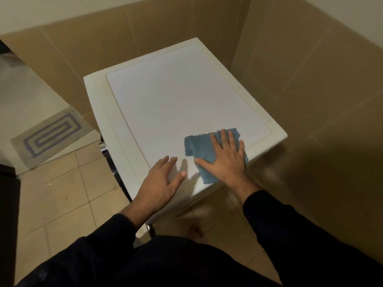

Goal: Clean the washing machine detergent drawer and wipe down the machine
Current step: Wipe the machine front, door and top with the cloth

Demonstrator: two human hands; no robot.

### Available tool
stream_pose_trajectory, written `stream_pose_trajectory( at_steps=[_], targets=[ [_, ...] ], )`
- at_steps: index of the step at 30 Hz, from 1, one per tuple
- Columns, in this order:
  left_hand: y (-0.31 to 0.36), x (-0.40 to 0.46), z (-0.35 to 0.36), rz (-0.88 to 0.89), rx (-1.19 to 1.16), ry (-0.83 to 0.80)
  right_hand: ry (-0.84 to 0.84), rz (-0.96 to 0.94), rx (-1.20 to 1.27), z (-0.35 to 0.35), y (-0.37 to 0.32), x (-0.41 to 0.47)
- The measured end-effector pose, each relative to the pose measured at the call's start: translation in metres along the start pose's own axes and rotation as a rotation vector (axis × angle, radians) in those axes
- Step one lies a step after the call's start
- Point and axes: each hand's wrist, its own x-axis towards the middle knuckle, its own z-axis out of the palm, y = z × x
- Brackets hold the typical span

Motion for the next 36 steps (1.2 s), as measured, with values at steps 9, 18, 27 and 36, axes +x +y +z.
stream_pose_trajectory(
  at_steps=[9,18,27,36],
  targets=[
    [0.029,0.017,0.013,0.116,0.045,-0.07,-0.023,-0.197,0.024,0.017,-0.022,-0.037],
    [0.034,0.025,0.019,0.135,0.003,-0.119,0.005,-0.029,-0.004,0.001,-0.001,0.001],
    [0.046,0.023,0.026,0.181,-0.046,-0.089,-0.011,-0.274,0.029,0.014,0.019,-0.038],
    [0.071,0.034,0.028,0.197,-0.024,-0.134,0.02,0.101,-0.014,-0.003,0.026,0.025]
  ],
)
